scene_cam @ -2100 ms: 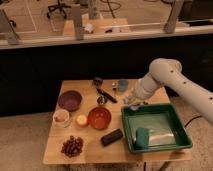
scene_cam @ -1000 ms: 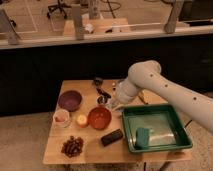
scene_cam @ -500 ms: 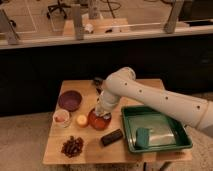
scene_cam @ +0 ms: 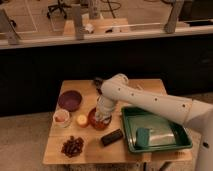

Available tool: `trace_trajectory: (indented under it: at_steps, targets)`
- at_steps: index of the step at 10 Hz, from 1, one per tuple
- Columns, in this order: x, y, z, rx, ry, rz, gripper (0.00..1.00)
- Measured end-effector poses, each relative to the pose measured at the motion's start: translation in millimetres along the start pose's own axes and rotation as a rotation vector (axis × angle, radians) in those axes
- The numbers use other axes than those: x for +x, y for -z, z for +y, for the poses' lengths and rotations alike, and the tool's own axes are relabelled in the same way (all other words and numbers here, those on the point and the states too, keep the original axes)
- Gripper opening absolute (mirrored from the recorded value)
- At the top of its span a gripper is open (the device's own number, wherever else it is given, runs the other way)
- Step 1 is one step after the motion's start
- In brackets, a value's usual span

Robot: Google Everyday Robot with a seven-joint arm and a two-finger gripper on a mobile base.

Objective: Wipe red bowl with towel

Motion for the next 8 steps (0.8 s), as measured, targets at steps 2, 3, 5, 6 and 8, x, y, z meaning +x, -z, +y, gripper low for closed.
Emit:
trace_trajectory:
  at_steps: [2, 3, 5, 6, 8]
  targets:
    - [1.2, -11.3, -1.3, -0.020, 0.003, 0.002, 0.00]
    - [1.4, -17.3, -1.8, -0.031, 0.005, 0.001, 0.00]
    - [0.8, -25.9, -2.9, -0.049, 0.014, -0.001, 0.00]
    - [2.4, -28.8, -3.2, -0.057, 0.015, -0.001, 0.00]
    - [5.3, -31.2, -3.7, -0.063, 0.011, -0.001, 0.00]
